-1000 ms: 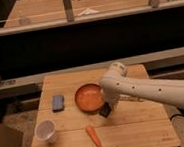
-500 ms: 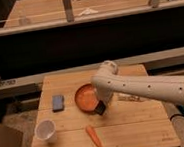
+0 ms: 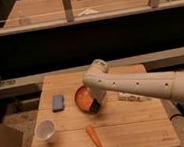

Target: Place the eraser on the white sponge

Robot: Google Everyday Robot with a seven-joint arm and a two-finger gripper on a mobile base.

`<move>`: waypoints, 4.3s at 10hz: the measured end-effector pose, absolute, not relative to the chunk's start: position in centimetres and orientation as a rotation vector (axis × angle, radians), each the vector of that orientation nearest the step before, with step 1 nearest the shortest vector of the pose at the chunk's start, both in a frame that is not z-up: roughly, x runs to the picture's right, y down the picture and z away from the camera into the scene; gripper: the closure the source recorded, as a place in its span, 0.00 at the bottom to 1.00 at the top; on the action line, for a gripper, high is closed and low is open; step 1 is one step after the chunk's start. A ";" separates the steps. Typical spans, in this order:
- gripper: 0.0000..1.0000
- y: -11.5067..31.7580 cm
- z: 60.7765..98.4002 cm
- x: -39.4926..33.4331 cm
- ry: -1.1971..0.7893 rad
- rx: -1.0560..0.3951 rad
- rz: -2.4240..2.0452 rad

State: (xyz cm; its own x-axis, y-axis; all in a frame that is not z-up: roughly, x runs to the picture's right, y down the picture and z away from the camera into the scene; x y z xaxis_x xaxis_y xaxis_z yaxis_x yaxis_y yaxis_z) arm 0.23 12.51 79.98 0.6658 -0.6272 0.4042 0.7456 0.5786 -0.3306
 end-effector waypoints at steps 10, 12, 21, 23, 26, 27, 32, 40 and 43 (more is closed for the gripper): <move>0.96 11.1 82.0 -5.0 -0.247 -0.465 -0.906; 0.96 11.0 82.5 -5.8 -0.243 -0.460 -0.925; 0.96 10.7 84.2 -10.1 -0.243 -0.439 -1.011; 0.94 10.9 84.4 -10.6 -0.251 -0.428 -1.031; 0.78 10.6 84.2 -12.3 -0.267 -0.412 -1.070; 0.69 10.6 84.2 -12.2 -0.262 -0.415 -1.080; 0.44 10.5 84.4 -13.9 -0.275 -0.397 -1.122; 0.92 10.5 84.2 -17.4 -0.296 -0.364 -1.191; 0.68 10.7 84.0 -18.4 -0.300 -0.350 -1.228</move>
